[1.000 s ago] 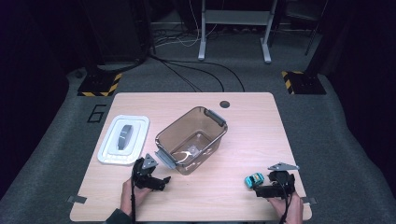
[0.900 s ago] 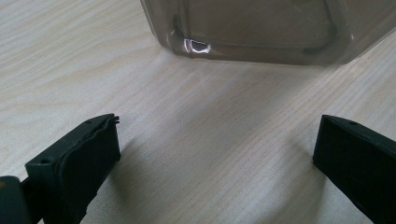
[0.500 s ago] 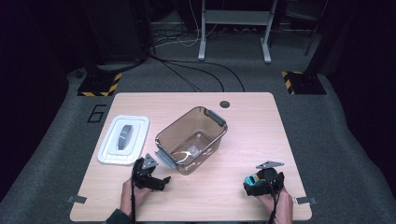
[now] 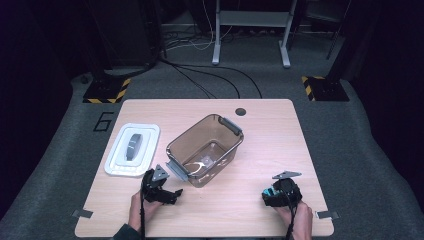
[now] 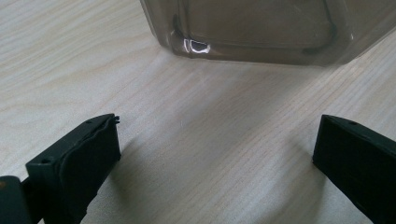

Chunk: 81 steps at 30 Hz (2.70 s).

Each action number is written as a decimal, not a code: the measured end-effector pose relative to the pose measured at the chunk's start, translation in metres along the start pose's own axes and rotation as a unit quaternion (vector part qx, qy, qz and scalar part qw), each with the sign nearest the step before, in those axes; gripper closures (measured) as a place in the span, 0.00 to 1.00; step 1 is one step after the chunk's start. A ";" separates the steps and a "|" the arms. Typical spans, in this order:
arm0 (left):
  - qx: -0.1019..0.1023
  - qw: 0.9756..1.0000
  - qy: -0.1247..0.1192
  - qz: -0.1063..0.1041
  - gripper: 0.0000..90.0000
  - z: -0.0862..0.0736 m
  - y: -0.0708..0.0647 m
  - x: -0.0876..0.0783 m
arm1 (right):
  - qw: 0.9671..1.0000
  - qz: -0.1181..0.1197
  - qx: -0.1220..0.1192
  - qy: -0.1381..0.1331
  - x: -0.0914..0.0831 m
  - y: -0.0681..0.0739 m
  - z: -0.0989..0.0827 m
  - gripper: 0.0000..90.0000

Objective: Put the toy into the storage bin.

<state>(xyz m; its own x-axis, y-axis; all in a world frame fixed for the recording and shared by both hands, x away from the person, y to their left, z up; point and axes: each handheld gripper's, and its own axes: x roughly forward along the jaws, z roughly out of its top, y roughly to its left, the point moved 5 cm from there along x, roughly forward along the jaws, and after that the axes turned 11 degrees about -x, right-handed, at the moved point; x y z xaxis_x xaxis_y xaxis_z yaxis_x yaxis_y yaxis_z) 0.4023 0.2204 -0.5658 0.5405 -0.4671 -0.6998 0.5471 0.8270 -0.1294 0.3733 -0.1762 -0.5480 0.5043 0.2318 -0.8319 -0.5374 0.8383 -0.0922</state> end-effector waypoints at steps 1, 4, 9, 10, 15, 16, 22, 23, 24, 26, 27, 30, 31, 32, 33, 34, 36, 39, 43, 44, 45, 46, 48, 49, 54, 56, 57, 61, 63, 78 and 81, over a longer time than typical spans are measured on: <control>0.000 1.000 0.000 0.000 0.00 0.000 0.000 0.000 | 1.000 0.000 0.000 0.000 0.000 0.000 0.000 0.26; 0.000 1.000 0.000 0.000 0.00 0.000 0.000 0.000 | 1.000 0.002 0.004 -0.002 0.000 0.000 0.000 0.27; -0.004 1.000 -0.002 -0.001 0.00 0.000 -0.001 0.000 | 1.000 -0.002 0.005 -0.010 -0.002 -0.001 0.003 0.27; -0.004 1.000 -0.002 -0.001 0.00 0.000 -0.001 0.000 | 1.000 -0.004 -0.001 -0.013 -0.002 -0.001 0.004 0.27; -0.002 1.000 0.000 -0.001 0.00 0.000 0.000 0.000 | 1.000 -0.004 -0.009 -0.012 0.000 0.002 0.013 0.27; -0.002 1.000 0.000 -0.001 0.00 0.000 0.000 0.000 | 1.000 -0.004 -0.009 -0.011 0.000 0.002 0.015 0.27; 0.001 1.000 0.000 0.000 0.00 0.000 0.000 0.000 | 1.000 -0.003 -0.020 -0.005 0.001 0.003 0.026 0.27; 0.001 1.000 0.000 0.000 0.00 0.000 0.000 0.000 | 1.000 -0.002 -0.017 -0.005 0.001 0.003 0.028 0.27; 0.001 1.000 0.000 0.000 0.00 0.000 0.000 0.000 | 1.000 -0.001 -0.019 -0.007 0.001 0.002 0.030 0.27; 0.000 1.000 0.000 0.000 0.00 0.000 0.000 0.000 | 1.000 0.000 -0.021 -0.011 0.001 0.001 0.034 0.27; 0.000 1.000 0.000 0.000 0.00 0.000 0.000 0.000 | 1.000 0.001 -0.018 -0.013 0.001 0.001 0.036 0.27; 0.000 1.000 0.000 0.000 0.00 0.000 0.000 0.000 | 1.000 0.011 -0.014 -0.019 0.003 0.001 0.043 0.27; 0.000 1.000 0.000 0.000 0.00 0.000 0.000 0.000 | 1.000 0.014 -0.016 -0.020 0.003 0.002 0.045 0.27; 0.000 1.000 0.000 0.000 0.00 0.000 0.000 0.000 | 0.999 0.016 -0.019 -0.022 0.004 0.002 0.048 0.27; 0.000 1.000 0.000 -0.001 0.00 0.000 0.000 0.000 | 0.999 0.015 -0.021 -0.023 0.005 0.002 0.050 0.27; 0.001 1.000 0.002 -0.002 0.00 0.000 0.000 0.000 | 0.999 0.018 -0.023 -0.022 0.005 0.003 0.053 0.27; 0.000 1.000 0.000 0.000 0.00 0.000 0.000 0.000 | 0.999 0.017 -0.028 -0.024 0.007 0.004 0.058 0.27; 0.000 1.000 0.000 -0.001 0.00 0.000 0.000 0.000 | 0.999 0.023 -0.034 -0.027 0.009 0.006 0.064 0.27; 0.001 1.000 0.000 0.000 0.01 0.000 0.000 0.000 | 0.998 0.024 -0.042 -0.027 0.010 0.008 0.071 0.27; 0.001 1.000 0.000 0.000 0.01 0.000 0.000 0.000 | 0.998 0.024 -0.044 -0.027 0.010 0.008 0.073 0.27; 0.001 1.000 0.000 0.000 0.01 0.000 0.000 0.000 | 0.998 0.024 -0.044 -0.027 0.010 0.008 0.075 0.27; 0.000 1.000 0.000 0.000 0.01 0.000 0.000 0.000 | 0.998 0.023 -0.045 -0.027 0.009 0.008 0.077 0.27; 0.001 1.000 0.000 0.000 0.01 0.000 0.000 0.000 | 0.998 0.021 -0.046 -0.027 0.009 0.008 0.081 0.27; 0.000 1.000 0.000 -0.001 0.01 0.000 0.000 0.000 | 0.998 0.023 -0.047 -0.029 0.008 0.008 0.084 0.27; 0.000 1.000 0.000 0.000 0.01 0.000 0.000 0.000 | 0.998 0.021 -0.054 -0.030 0.006 0.007 0.093 0.27; 0.000 1.000 0.000 -0.001 0.01 0.000 0.000 0.000 | 0.998 0.019 -0.056 -0.030 0.004 0.007 0.097 0.27; 0.000 1.000 0.000 -0.001 0.01 0.000 0.000 0.000 | 0.998 0.019 -0.058 -0.031 0.004 0.007 0.099 0.27; 0.000 1.000 0.000 -0.001 0.01 0.000 0.000 0.000 | 0.997 0.018 -0.066 -0.032 0.001 0.007 0.106 0.27; 0.000 1.000 0.000 -0.001 0.01 0.000 0.000 0.000 | 0.997 0.018 -0.070 -0.034 0.000 0.007 0.109 0.27; 0.000 1.000 0.000 -0.001 0.01 0.000 0.000 0.000 | 0.995 0.004 -0.085 -0.047 -0.016 0.005 0.136 0.27; 0.000 1.000 0.000 -0.001 0.01 0.000 0.000 0.000 | 0.995 0.002 -0.087 -0.050 -0.020 0.004 0.140 0.27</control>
<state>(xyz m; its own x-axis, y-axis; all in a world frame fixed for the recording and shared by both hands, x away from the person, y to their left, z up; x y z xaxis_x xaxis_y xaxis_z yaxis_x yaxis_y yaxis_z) 0.4021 0.2200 -0.5657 0.5398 -0.4681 -0.6996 0.5481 0.8263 -0.1299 0.4555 -0.1082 -0.4547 0.5622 0.2906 -0.7743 -0.6438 0.7415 -0.1891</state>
